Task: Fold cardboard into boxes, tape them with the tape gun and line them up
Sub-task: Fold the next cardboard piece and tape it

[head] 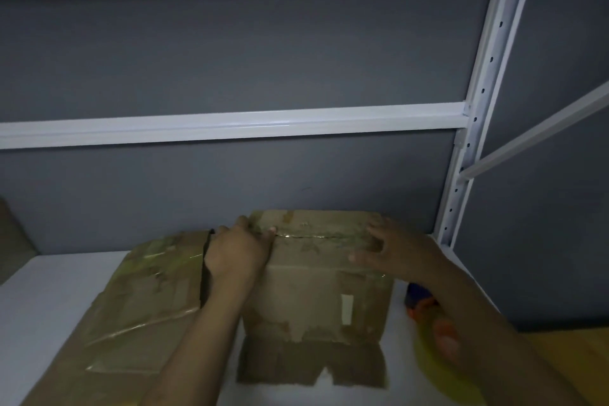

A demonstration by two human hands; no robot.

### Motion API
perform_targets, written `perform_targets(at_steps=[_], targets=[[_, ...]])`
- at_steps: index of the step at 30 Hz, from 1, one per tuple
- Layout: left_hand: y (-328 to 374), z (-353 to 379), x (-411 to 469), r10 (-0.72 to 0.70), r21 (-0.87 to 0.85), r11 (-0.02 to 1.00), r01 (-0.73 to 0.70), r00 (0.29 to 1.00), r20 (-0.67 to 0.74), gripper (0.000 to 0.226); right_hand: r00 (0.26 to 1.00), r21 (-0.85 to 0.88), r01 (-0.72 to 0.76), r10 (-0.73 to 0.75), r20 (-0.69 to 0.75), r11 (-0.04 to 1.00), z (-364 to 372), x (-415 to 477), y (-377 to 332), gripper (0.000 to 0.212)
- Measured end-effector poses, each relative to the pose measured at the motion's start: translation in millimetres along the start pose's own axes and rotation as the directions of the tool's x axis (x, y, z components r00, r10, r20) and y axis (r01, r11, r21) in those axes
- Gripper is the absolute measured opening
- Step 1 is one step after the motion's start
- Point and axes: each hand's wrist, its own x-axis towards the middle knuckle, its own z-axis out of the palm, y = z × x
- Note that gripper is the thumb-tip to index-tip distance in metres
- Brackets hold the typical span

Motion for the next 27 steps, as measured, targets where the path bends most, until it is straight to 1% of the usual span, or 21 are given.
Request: perform_targets(at_steps=[1, 3, 4, 6, 8, 9, 10, 11, 12, 13, 14, 16, 17, 18, 19, 20, 21, 23, 24, 26, 27], targets=[[-1.3, -2.1, -5.7, -0.009, 0.001, 1.0, 0.009, 1.0, -0.011, 0.057, 0.996, -0.087, 0.016, -0.009, 0.085, 0.996, 2.0, 0.3, 2.9, 0.104], [-6.0, -3.2, -15.1, 0.011, -0.047, 0.999, -0.012, 1.0, -0.028, 0.049, 0.993, -0.267, 0.027, 0.004, 0.115, 0.963, 12.3, 2.6, 13.9, 0.131], [-8.9, -3.1, -18.3, 0.031, -0.089, 0.995, -0.034, 0.999, -0.034, 0.043, 0.996, -0.304, 0.022, 0.007, 0.094, 0.952, 17.6, 5.2, 20.5, 0.135], [-16.3, -0.6, -20.4, 0.052, -0.217, 0.974, -0.06, 0.998, -0.041, 0.03, 0.998, -0.277, 0.041, -0.029, 0.049, 0.96, 22.4, 9.0, 27.0, 0.129], [-23.3, -1.3, -18.5, 0.023, -0.39, 0.92, -0.026, 1.0, -0.014, 0.016, 0.994, -0.256, 0.109, -0.108, 0.021, 0.96, 25.3, 10.0, 27.5, 0.125], [-25.9, -1.6, -18.2, 0.005, -0.428, 0.904, -0.006, 1.0, -0.004, 0.014, 0.99, -0.246, 0.141, -0.141, 0.015, 0.959, 26.8, 10.0, 27.4, 0.126], [-26.7, -2.2, -19.0, 0.021, -0.378, 0.925, -0.032, 0.999, -0.033, 0.013, 0.988, -0.224, 0.155, -0.155, 0.016, 0.962, 28.0, 9.6, 28.0, 0.126], [-25.0, -2.7, -20.7, 0.094, -0.248, 0.961, -0.124, 0.987, -0.129, 0.016, 0.989, -0.187, 0.149, -0.147, 0.022, 0.971, 28.8, 10.0, 29.3, 0.123], [-19.4, -2.9, -24.9, 0.204, -0.11, 0.966, -0.235, 0.949, -0.241, 0.02, 0.991, -0.147, 0.132, -0.129, 0.03, 0.98, 28.7, 10.1, 30.1, 0.117], [-10.8, -4.3, -30.6, 0.347, -0.016, 0.928, -0.371, 0.882, -0.319, 0.027, 0.994, -0.116, 0.11, -0.107, 0.034, 0.987, 28.1, 9.9, 30.2, 0.112], [0.5, -6.6, -37.1, 0.471, 0.002, 0.869, -0.495, 0.825, -0.311, 0.036, 0.995, -0.107, 0.093, -0.09, 0.032, 0.99, 26.7, 9.3, 29.5, 0.109], [25.1, -6.1, -50.1, 0.607, -0.117, 0.782, -0.612, 0.791, -0.074, 0.063, 0.996, -0.125, 0.092, -0.091, 0.015, 0.988, 25.8, 8.9, 27.3, 0.108], [36.4, -1.5, -55.6, 0.626, -0.107, 0.779, -0.617, 0.775, 0.085, 0.073, 0.994, -0.155, 0.107, -0.108, 0.004, 0.982, 26.6, 9.5, 26.8, 0.11], [43.6, 5.7, -60.0, 0.623, -0.024, 0.775, -0.632, 0.757, 0.195, 0.081, 0.991, -0.187, 0.132, -0.135, -0.005, 0.973, 26.5, 9.5, 26.8, 0.115], [46.9, 12.6, -62.7, 0.612, 0.075, 0.761, -0.645, 0.751, 0.249, 0.089, 0.986, -0.191, 0.16, -0.165, -0.011, 0.968, 27.0, 9.1, 29.0, 0.122], [47.3, 17.1, -63.8, 0.606, 0.129, 0.751, -0.648, 0.754, 0.255, 0.097, 0.982, -0.149, 0.182, -0.186, -0.016, 0.972, 26.0, 5.6, 30.5, 0.123], [46.3, 19.5, -62.9, 0.605, 0.151, 0.75, -0.644, 0.759, 0.24, 0.102, 0.98, -0.05, 0.188, -0.19, -0.051, 0.981, 25.6, 0.9, 34.4, 0.112], [44.4, 21.6, -58.0, 0.611, 0.165, 0.746, -0.645, 0.762, 0.215, 0.107, 0.978, 0.192, 0.151, -0.118, -0.173, 0.97, 26.4, -15.6, 46.5, 0.076], [44.4, 22.4, -56.7, 0.618, 0.169, 0.74, -0.651, 0.758, 0.209, 0.108, 0.968, 0.262, 0.113, -0.046, -0.247, 0.958, 30.0, -26.2, 57.0, 0.064], [47.6, 24.0, -58.1, 0.63, 0.184, 0.729, -0.659, 0.751, 0.196, 0.107, 0.935, 0.256, -0.046, 0.132, -0.329, 0.966, 39.7, -47.5, 83.5, 0.053], [50.6, 25.2, -60.4, 0.631, 0.188, 0.728, -0.66, 0.751, 0.192, 0.106, 0.926, 0.226, -0.159, 0.225, -0.304, 0.961, 44.9, -57.4, 98.0, 0.053]])
